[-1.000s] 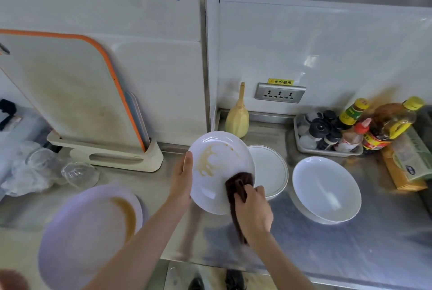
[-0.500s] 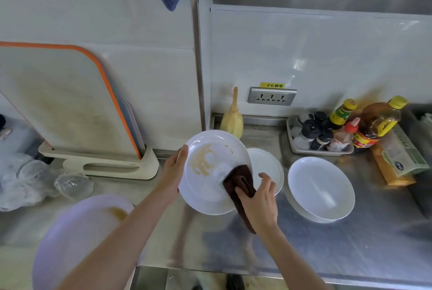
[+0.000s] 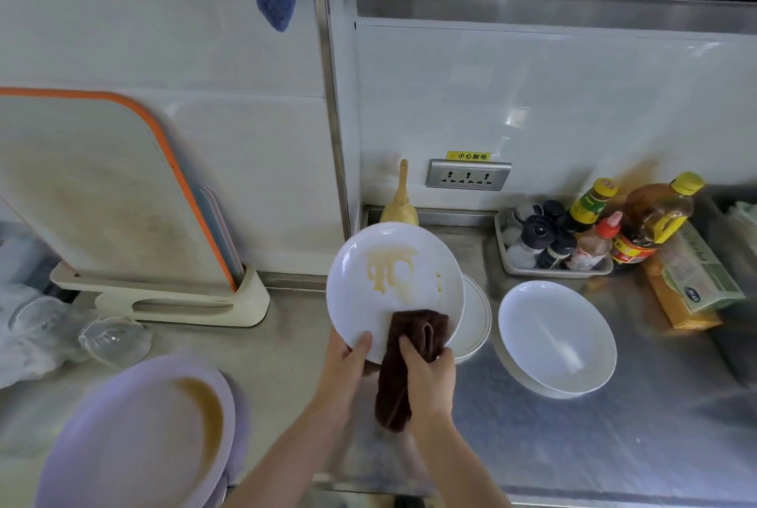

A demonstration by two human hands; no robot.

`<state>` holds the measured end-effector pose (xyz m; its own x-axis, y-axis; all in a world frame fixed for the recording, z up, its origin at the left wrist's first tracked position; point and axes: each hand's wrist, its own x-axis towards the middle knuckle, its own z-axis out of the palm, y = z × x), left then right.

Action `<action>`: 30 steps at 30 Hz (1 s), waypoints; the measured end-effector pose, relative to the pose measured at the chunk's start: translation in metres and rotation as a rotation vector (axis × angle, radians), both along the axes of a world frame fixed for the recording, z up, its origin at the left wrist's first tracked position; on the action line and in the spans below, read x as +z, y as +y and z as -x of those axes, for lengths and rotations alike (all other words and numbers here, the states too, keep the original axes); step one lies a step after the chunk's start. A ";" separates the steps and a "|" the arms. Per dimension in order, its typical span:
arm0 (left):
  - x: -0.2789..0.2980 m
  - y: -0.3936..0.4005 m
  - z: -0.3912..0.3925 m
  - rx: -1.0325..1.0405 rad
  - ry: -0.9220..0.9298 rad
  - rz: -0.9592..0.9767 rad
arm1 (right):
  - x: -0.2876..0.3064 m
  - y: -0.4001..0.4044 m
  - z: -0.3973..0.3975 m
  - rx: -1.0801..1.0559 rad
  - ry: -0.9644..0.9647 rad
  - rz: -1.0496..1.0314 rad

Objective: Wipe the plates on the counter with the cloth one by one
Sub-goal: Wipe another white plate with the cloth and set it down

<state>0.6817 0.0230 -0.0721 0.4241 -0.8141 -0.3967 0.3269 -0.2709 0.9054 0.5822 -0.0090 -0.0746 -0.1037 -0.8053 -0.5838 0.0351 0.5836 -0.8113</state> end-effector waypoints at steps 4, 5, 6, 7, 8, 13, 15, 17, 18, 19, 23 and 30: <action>0.018 -0.010 -0.030 -0.113 -0.096 -0.009 | 0.010 -0.027 0.015 0.129 0.135 0.025; 0.024 -0.009 -0.041 -0.175 -0.121 -0.025 | 0.014 -0.037 0.022 0.154 0.150 0.064; 0.032 -0.008 -0.052 -0.249 -0.140 -0.043 | 0.018 -0.046 0.029 0.194 0.153 0.115; 0.038 -0.007 -0.063 -0.314 -0.139 -0.064 | 0.022 -0.055 0.035 0.260 0.160 0.163; 0.041 -0.007 -0.070 -0.340 -0.137 -0.078 | 0.025 -0.062 0.039 0.331 0.185 0.200; 0.021 -0.015 -0.035 0.025 -0.163 -0.015 | 0.021 -0.039 0.014 0.066 0.066 0.194; 0.008 -0.014 -0.009 0.073 -0.158 0.040 | 0.019 -0.018 0.000 -0.059 -0.063 0.111; 0.005 -0.013 -0.004 0.116 -0.136 0.064 | 0.018 -0.006 -0.003 -0.055 -0.095 0.053; 0.006 -0.014 -0.011 0.099 -0.151 0.061 | 0.018 -0.006 0.000 -0.005 -0.059 0.045; 0.009 -0.013 -0.021 0.052 -0.177 0.056 | 0.017 -0.010 0.005 0.058 -0.001 0.052; 0.029 -0.010 -0.072 -0.268 -0.227 -0.033 | 0.021 -0.046 0.033 0.239 0.112 0.137; 0.025 0.001 -0.029 -0.003 -0.015 0.017 | 0.017 -0.022 0.011 -0.039 -0.004 0.121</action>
